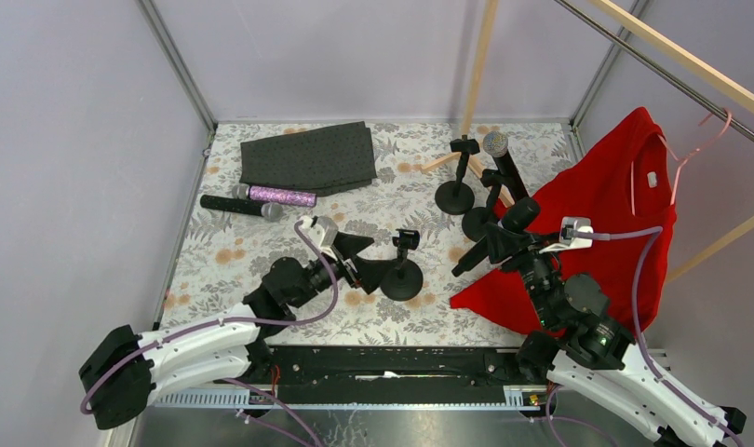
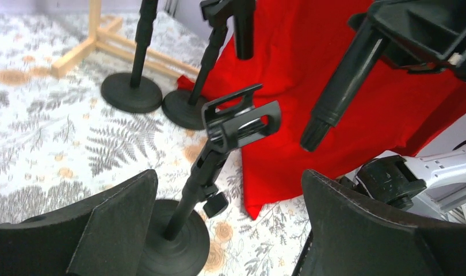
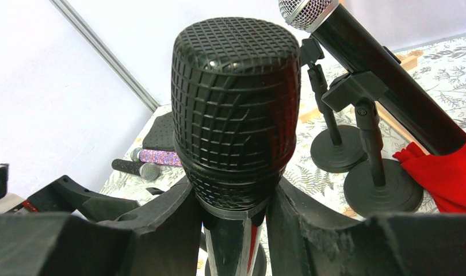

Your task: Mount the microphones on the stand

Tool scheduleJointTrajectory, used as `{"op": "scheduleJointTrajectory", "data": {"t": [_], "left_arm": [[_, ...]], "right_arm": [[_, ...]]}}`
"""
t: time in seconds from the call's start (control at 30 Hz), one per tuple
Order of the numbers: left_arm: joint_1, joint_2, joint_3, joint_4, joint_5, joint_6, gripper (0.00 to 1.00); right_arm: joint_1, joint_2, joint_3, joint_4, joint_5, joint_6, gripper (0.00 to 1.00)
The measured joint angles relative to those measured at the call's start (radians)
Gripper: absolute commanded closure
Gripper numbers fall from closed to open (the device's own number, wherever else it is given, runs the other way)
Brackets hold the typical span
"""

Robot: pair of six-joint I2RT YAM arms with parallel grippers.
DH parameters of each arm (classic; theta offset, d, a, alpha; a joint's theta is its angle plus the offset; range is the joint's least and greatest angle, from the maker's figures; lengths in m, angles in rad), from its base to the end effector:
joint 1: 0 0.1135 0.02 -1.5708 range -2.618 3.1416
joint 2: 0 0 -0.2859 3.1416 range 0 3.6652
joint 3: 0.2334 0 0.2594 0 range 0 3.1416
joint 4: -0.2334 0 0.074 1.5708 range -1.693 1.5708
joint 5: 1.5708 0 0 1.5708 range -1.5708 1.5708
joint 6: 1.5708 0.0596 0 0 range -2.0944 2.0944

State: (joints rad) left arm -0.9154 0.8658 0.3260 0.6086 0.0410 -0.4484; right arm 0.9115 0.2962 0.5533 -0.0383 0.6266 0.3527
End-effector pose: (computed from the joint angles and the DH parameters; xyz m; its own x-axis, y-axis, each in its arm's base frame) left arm 0.1293 -0.1722 0.2622 -0.3165 -0.2991 -0.9002 0.7545 0.4959 -0.4300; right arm 0.0857 0.0535 0.3457 0.0247 0.4887 -0.8721 -0.3177 0.8310 0.4567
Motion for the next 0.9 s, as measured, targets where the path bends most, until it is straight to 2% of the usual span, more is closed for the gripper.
{"op": "scheduleJointTrajectory", "data": {"t": [0.13, 0.33, 0.6, 0.9], "left_arm": [[-0.027, 0.027, -0.042, 0.166, 0.003, 0.075, 0.03], [-0.064, 0.154, -0.062, 0.358, 0.018, 0.198, 0.10], [-0.068, 0.296, -0.063, 0.490, -0.008, 0.248, 0.19], [-0.078, 0.448, -0.063, 0.635, -0.023, 0.249, 0.24]], "right_arm": [[0.000, 0.001, -0.002, 0.006, 0.000, 0.000, 1.00], [0.000, 0.011, -0.002, 0.008, -0.001, 0.000, 1.00], [0.000, 0.015, -0.002, 0.008, -0.008, 0.000, 1.00], [0.000, 0.018, -0.002, 0.008, -0.011, 0.000, 1.00]]}}
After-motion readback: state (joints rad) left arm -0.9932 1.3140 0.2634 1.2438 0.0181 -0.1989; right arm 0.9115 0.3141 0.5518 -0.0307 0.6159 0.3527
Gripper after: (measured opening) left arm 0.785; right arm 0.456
